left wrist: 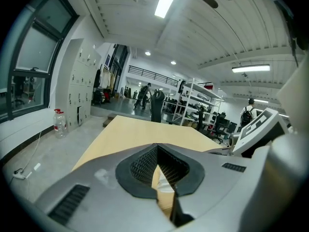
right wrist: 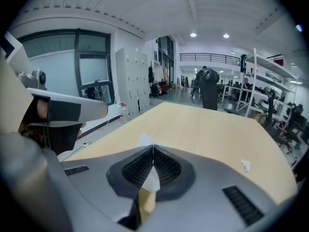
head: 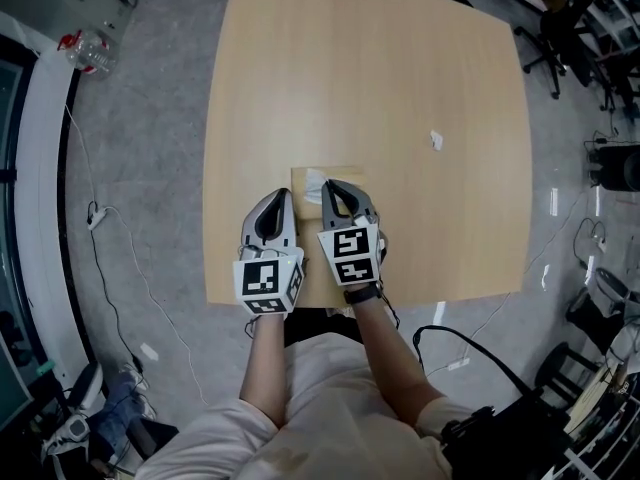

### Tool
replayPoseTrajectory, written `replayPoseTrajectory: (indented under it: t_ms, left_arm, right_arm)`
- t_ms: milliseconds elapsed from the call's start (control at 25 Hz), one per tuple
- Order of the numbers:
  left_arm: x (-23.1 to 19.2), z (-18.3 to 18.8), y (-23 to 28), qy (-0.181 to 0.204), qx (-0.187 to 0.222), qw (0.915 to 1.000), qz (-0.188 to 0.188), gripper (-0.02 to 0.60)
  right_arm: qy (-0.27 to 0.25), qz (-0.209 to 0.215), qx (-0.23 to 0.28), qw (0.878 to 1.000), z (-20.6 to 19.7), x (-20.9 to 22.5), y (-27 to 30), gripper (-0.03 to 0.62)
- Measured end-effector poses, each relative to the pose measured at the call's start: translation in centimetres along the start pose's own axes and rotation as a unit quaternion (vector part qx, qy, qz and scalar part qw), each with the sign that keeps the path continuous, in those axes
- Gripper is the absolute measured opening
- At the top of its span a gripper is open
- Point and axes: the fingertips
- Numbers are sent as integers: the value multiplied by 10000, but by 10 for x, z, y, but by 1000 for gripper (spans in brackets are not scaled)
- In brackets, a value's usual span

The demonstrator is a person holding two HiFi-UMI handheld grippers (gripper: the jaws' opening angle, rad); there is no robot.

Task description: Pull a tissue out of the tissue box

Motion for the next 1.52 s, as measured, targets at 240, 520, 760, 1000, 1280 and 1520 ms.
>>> replayPoseTrajectory:
  t_ms: [240, 520, 760, 1000, 1280, 1520]
  left_arm:
    - [22, 19, -19, 141, 243, 9996, -33, 0]
    - [51, 51, -49, 335, 630, 9974, -38, 0]
    - [84, 83, -76, 590, 1001, 9932, -110, 0]
    - [121, 119, -111, 907, 1440, 9853, -141, 0]
    - [155, 143, -153, 1183, 1748, 9775, -45, 0]
    - [185, 158, -193, 1306, 1991, 9712, -6, 0]
  right_arm:
    - [122, -10, 530, 9985, 29, 8, -41, 6]
    - [185, -25, 1293, 9914, 67, 15, -106, 6]
    - [50, -68, 1881, 9821, 100, 15, -161, 6]
    - [8, -135, 2408, 9705, 124, 15, -217, 6]
    - [5, -186, 2911, 9565, 138, 15, -280, 6]
    - [-52, -313, 3226, 9460, 140, 12, -333, 6]
Point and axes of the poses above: the fingertips, and each gripper's own axes: y forward along the fingers, x to its right, z out of its top, and after that the axes turned 1 degree about -z, right-handed
